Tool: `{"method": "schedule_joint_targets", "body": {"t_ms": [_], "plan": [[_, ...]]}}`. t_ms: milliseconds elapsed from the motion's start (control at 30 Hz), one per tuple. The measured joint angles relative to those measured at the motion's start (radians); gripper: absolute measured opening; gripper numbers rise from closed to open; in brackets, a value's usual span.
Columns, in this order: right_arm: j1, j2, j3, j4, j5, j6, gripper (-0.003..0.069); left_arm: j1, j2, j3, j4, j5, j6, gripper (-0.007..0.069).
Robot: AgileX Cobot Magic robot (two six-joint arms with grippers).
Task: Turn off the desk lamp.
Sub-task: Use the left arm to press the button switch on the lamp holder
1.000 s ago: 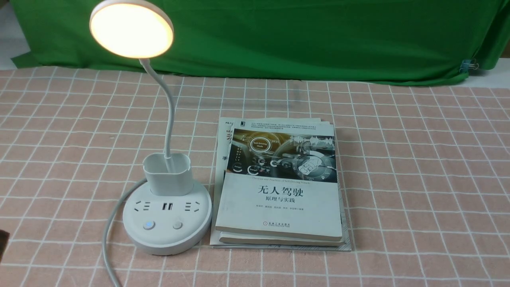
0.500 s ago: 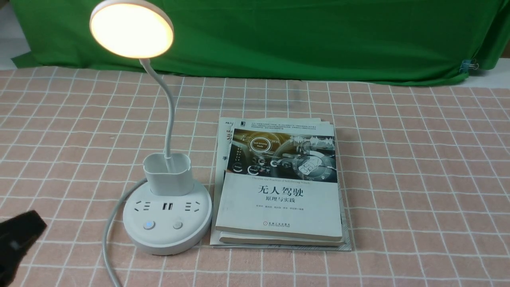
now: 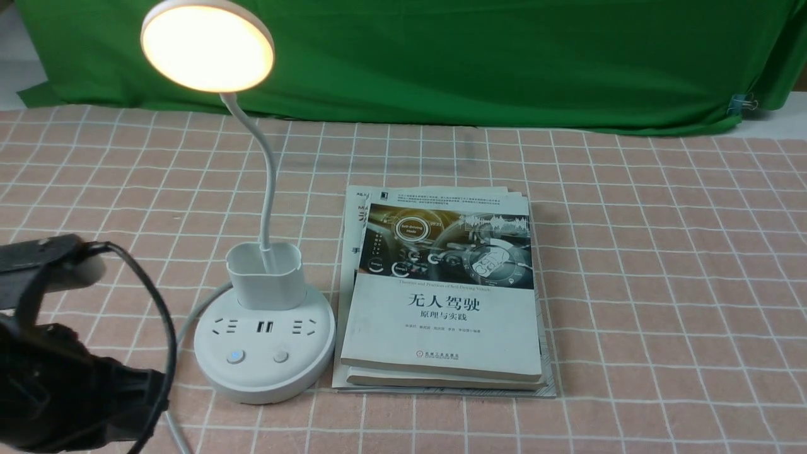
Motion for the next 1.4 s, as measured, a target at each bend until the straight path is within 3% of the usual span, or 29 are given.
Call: {"method": "schedule_joint_targets", "body": {"t_ms": [167, 800, 967, 1200, 1400], "plan": [[0.000, 0.000, 0.000, 0.000, 0.000, 0.000, 0.0242, -0.073, 0.056, -0.035, 0.022, -0.011, -0.017, 0.0004], [0.000, 0.000, 0.000, 0.000, 0.000, 0.000, 0.0242, -0.079, 0.099, -0.067, 0.124, 0.031, -0.049, 0.0005], [0.000, 0.000, 0.000, 0.000, 0.000, 0.000, 0.0242, -0.126, 0.229, -0.131, 0.118, 0.032, -0.050, 0.0005], [0.000, 0.000, 0.000, 0.000, 0.000, 0.000, 0.0242, -0.297, 0.450, -0.275, 0.151, 0.039, -0.075, 0.0005], [0.000, 0.000, 0.000, 0.000, 0.000, 0.000, 0.0242, -0.307, 0.620, -0.420, 0.185, 0.043, -0.074, 0.0005]]}}
